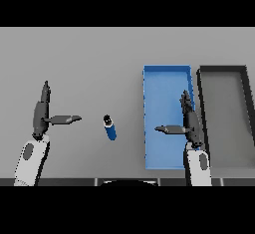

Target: Pick up the blue pipe and place it into the blue bin.

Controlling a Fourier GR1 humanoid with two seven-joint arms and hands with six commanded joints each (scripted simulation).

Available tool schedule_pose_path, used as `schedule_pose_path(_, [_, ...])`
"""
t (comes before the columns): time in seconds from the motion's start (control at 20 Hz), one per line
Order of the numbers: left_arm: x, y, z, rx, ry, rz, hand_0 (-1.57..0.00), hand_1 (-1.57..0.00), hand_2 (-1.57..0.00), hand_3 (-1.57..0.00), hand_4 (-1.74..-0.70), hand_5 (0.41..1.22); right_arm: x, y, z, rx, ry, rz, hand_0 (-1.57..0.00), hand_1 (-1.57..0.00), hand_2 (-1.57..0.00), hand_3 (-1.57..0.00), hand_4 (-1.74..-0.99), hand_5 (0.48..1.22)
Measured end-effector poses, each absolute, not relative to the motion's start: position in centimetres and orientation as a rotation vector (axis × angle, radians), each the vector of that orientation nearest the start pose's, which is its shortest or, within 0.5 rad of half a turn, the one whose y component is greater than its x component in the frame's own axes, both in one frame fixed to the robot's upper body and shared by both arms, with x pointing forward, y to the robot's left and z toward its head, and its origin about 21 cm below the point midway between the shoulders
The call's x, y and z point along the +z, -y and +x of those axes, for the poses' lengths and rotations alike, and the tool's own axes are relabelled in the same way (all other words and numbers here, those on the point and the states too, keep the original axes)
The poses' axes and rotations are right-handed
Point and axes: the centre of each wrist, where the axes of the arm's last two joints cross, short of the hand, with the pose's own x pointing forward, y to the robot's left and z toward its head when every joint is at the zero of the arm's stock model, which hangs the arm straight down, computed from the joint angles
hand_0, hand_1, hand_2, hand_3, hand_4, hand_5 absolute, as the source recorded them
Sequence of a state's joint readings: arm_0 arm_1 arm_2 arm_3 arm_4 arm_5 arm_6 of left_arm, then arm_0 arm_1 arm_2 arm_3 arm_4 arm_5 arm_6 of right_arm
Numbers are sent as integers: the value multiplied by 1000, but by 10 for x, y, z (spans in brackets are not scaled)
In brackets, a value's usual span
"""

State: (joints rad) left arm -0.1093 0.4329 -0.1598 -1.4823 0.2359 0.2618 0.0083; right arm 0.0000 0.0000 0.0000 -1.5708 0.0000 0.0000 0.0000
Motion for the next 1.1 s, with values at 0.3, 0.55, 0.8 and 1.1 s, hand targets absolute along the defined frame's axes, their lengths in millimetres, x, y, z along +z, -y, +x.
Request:
schedule_pose_path(0.3, [26,-296,267,-86,1575,251,1,1,1,1,-966,593,-4,225,242,0,1574,3,1,1,1,1,-1205,629])
schedule_pose_path(0.55, [23,-334,251,-435,1560,160,1,1,1,1,-961,595,9,243,220,310,1686,-171,1,1,1,1,-1196,623])
schedule_pose_path(0.8, [30,-330,246,-534,1584,27,1,1,1,1,-989,573,12,244,218,323,1670,-173,1,1,1,1,-1181,619])
schedule_pose_path(1.1, [25,-302,222,-719,1474,-160,1,1,1,1,-1113,497,14,241,220,349,1681,-164,1,1,1,1,-1164,617])
